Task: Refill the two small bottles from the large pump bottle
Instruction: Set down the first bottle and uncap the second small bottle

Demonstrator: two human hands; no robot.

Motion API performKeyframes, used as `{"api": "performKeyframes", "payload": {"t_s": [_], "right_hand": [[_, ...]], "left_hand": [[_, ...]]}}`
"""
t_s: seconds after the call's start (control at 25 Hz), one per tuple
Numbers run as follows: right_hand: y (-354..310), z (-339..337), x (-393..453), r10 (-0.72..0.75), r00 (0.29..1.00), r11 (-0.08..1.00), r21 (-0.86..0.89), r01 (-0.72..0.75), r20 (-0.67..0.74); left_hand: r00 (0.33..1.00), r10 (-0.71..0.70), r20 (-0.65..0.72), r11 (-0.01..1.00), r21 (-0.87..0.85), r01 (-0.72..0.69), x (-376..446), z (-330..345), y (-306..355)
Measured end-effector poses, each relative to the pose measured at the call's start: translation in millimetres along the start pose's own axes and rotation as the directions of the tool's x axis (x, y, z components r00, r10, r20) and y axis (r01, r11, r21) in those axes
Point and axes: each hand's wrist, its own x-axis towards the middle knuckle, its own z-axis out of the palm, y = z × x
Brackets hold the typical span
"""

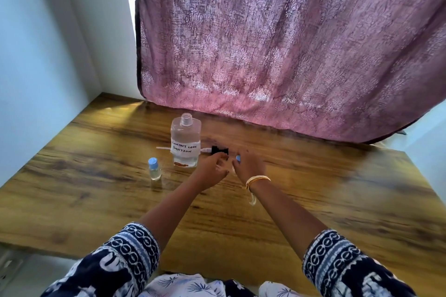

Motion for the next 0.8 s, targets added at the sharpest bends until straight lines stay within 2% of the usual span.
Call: {"api": "performKeyframes", "payload": {"t_s": [0.16,0.32,0.4,0.64,0.8], "right_hand": [[-6,-2,-1,-0.023,1.0,0.997,0.068,0.024,-0.009],[-23,-10,-5,0.007,0.999,0.926,0.378,-0.023,0.042],[-34,-18,-7,0.011,0.999,0.887,0.461,-0.031,0.045],[-52,-22,-9,0.032,0.996,0.793,0.605,-0.076,0.083],[-65,-10,-16,0.12,0.989,0.781,0.607,-0.148,0.087]], "left_hand": [[1.0,0.003,-0.008,1.0,-0.005,-0.003,-4,-5,-9],[1.0,0.016,0.002,1.0,-0.023,-0.016,-9,-14,-20],[0.999,0.035,-0.028,0.999,-0.027,-0.036,-12,-19,-24],[0.995,0.044,-0.092,0.993,-0.108,-0.054,-23,-34,-33],[0.995,0.022,-0.101,0.988,-0.15,-0.038,-31,-41,-39]]}}
